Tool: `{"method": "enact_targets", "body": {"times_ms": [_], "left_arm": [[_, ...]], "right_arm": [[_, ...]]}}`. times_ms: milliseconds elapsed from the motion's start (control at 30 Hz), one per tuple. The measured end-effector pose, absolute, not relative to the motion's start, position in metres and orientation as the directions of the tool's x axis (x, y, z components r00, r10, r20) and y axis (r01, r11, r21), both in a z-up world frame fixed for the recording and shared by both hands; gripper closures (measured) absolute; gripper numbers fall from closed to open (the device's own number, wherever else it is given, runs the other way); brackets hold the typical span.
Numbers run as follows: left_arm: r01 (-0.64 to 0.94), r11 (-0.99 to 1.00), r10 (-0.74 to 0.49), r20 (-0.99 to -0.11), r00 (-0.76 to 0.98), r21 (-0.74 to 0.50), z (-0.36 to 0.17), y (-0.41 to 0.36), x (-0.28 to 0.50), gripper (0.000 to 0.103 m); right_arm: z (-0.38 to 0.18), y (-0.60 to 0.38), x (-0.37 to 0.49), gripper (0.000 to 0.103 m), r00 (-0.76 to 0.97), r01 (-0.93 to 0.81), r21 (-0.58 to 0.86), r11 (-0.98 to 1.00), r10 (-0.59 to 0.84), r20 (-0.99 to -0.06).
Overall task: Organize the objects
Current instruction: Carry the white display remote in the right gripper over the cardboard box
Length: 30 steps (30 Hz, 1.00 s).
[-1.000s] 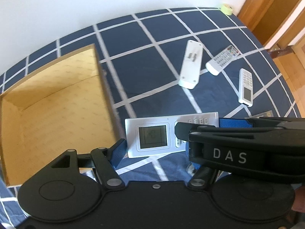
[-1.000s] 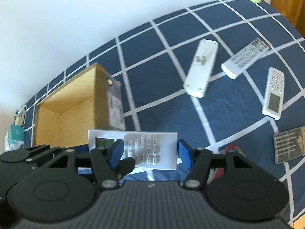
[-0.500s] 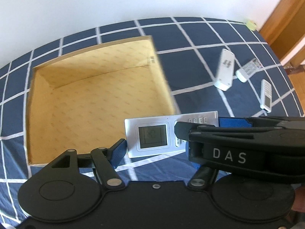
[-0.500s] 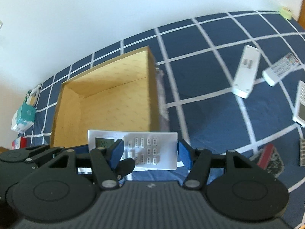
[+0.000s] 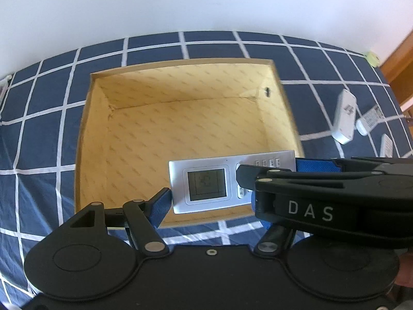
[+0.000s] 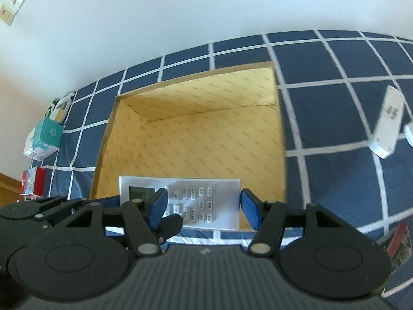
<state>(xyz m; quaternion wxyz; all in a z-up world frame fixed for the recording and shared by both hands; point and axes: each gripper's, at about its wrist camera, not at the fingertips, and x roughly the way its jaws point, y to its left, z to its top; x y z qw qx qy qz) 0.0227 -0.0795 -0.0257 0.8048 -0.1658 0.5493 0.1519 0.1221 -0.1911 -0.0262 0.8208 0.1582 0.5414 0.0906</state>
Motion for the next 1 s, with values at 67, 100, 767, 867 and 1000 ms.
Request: {"method": "enact_targets", "body": {"times_ms": [67,100,767,867,1000], "left_arm": [[-0.438,0.893,0.06,-0.937,0.343,-0.103,-0.031,-0.07,0.028,0.036],[-0.441,0.892,0.059,-0.939,0.34,-0.103,-0.033,-0.065,0.03,0.036],[-0.456,0.882,0.015,-0.962,0.272,-0.115,-0.113,0.004,0.119,0.036],[-0.46,0.88,0.015,-0.963,0.271,-0.116,-0.122,0.011,0.127,0.036],[-0.464,0.878,0.013,-0.964,0.266,-0.117,-0.131,0.02,0.134,0.036]], "right_arm": [[-0.03,-0.185,0.132,0.042,0.388,0.013,0.357,0.934,0.324,-0.863],[-0.032,-0.183,0.137,0.042,0.382,0.009,0.357,0.934,0.326,-0.865],[-0.111,-0.182,0.249,0.042,0.299,0.039,0.363,0.931,0.336,-0.893],[-0.12,-0.18,0.261,0.042,0.296,0.04,0.361,0.932,0.334,-0.895],[-0.133,-0.178,0.275,0.042,0.29,0.044,0.364,0.93,0.337,-0.896]]}}
